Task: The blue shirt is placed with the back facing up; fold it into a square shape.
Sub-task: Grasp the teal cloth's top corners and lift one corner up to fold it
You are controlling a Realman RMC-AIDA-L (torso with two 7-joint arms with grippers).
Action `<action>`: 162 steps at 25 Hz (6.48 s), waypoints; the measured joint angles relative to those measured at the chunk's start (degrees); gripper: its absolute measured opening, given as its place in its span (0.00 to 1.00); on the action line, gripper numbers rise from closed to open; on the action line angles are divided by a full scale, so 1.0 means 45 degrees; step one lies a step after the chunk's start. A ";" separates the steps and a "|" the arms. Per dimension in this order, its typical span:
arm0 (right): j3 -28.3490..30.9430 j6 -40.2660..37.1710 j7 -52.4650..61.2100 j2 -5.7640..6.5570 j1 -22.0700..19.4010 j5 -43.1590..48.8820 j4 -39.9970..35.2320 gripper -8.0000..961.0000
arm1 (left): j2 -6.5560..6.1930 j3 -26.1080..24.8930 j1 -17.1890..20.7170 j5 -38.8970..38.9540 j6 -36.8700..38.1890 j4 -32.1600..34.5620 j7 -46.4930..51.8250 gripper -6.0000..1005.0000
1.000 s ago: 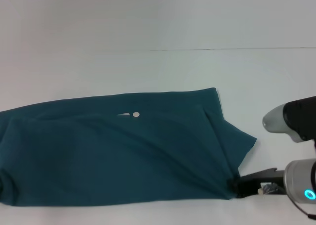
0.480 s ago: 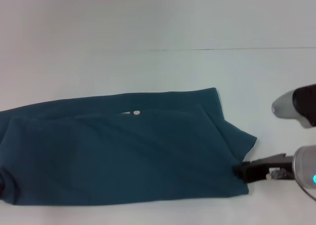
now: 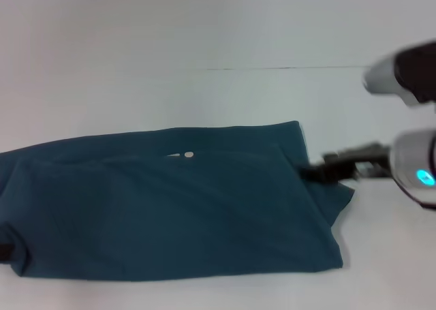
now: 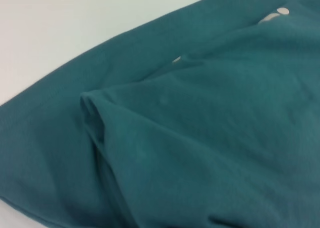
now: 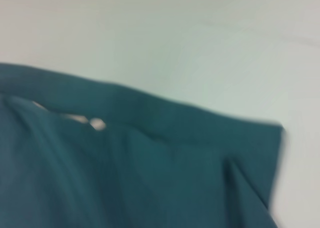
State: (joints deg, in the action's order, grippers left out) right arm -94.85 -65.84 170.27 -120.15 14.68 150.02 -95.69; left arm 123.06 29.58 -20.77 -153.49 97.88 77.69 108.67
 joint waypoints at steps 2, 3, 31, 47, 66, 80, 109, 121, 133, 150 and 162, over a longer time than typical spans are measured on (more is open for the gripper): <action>0.0031 0.0297 -0.0320 -0.0002 0.0708 -0.0503 0.0507 0.51 | -0.0007 -0.0020 -0.0054 0.0180 -0.0024 0.0000 0.0223 0.11; 0.0134 0.0505 -0.0644 0.0001 0.1205 -0.1007 0.1025 0.52 | -0.0028 -0.0032 -0.0084 0.0270 -0.0016 0.0000 0.0328 0.11; 0.4118 -0.1633 -0.8208 -0.0012 0.6977 -0.7734 1.1486 0.04 | 0.0136 -0.0032 -0.0542 0.0948 0.0613 0.0683 0.1463 0.11; 0.3720 -0.2099 -0.8409 -0.0056 0.7283 -0.8030 1.2259 0.04 | -0.0653 -0.0409 -0.0500 0.0887 0.0938 0.1221 0.2279 0.11; 0.3277 -0.1733 -0.9322 -0.0092 0.7917 -0.9318 1.4107 0.04 | -0.0466 -0.1023 -0.0518 0.2736 0.2038 0.2012 0.2490 0.11; 0.3137 -0.1295 -0.9622 -0.0136 0.8224 -0.9822 1.5056 0.04 | -0.0604 -0.1509 -0.0635 0.4366 0.2281 0.2826 0.3101 0.11; 0.2582 -0.1106 -0.9513 -0.0144 0.8166 -1.0563 1.5542 0.04 | -0.0108 -0.1295 -0.2425 0.7047 0.2428 0.2243 0.3278 0.11; 0.2669 -0.0818 -0.9612 -0.0072 0.7294 -1.0849 1.5379 0.04 | 0.0161 0.0795 -0.2756 0.7833 0.1948 0.1104 0.3175 0.11; 0.2837 -0.0819 -1.0172 -0.0010 0.6463 -1.1182 1.5225 0.04 | 0.0250 0.2289 -0.2562 0.9793 0.1676 -0.0043 0.3184 0.11; 0.3118 -0.0921 -1.0417 -0.0029 0.5557 -1.1202 1.4916 0.04 | 0.0248 0.3386 -0.2375 1.1444 0.1253 -0.3434 0.0517 0.11; 0.3295 -0.0951 -1.0093 0.0012 0.4178 -1.1632 1.3686 0.04 | 0.0224 0.4132 -0.2539 1.1505 -0.0310 -0.5675 -0.1513 0.11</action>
State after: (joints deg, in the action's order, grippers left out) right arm -80.03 -70.12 124.85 -120.09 33.48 97.68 -34.10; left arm 124.07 48.18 -32.20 -101.72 96.48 52.15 101.86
